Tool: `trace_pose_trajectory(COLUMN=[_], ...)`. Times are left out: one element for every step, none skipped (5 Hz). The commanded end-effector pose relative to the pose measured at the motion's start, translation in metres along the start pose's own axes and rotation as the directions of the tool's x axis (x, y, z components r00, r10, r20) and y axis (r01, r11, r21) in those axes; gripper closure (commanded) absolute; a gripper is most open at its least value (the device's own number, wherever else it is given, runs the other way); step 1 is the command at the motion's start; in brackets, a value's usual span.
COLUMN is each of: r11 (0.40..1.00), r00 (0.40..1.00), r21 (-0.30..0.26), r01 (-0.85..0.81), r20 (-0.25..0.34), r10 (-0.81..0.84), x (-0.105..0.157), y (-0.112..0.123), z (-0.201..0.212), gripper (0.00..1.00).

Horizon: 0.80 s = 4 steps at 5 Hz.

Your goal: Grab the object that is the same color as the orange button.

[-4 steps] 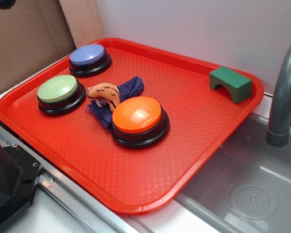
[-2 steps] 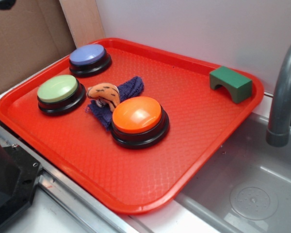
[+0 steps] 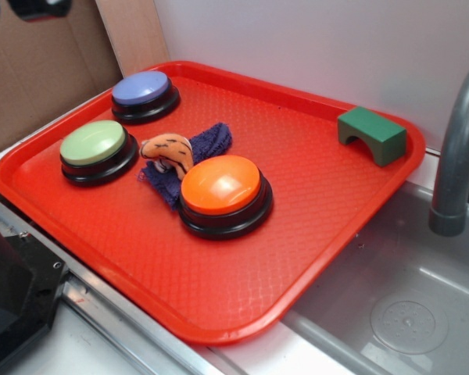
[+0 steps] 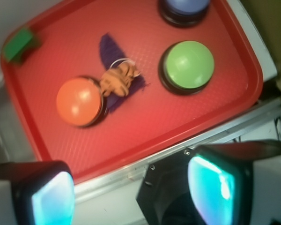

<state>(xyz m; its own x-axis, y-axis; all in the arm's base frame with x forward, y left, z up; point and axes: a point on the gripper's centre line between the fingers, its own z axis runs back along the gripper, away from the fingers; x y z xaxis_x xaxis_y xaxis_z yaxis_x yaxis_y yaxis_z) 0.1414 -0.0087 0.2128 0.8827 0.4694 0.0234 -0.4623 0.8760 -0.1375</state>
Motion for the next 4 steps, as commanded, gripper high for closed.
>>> trace_pose_trajectory(r11=[0.879, 0.755, 0.734, 0.710], r00=[0.879, 0.755, 0.736, 0.711], r21=[-0.023, 0.001, 0.058, 0.079], r01=[-0.476, -0.655, -0.677, -0.700], r20=[-0.001, -0.022, 0.015, -0.010], r10=[0.476, 0.655, 0.677, 0.703], x=[0.045, 0.062, 0.070, 0.076], y=[0.000, -0.001, -0.010, -0.007], z=[-0.043, -0.082, -0.119, -0.144], gripper=[0.00, 0.00, 0.00, 0.00])
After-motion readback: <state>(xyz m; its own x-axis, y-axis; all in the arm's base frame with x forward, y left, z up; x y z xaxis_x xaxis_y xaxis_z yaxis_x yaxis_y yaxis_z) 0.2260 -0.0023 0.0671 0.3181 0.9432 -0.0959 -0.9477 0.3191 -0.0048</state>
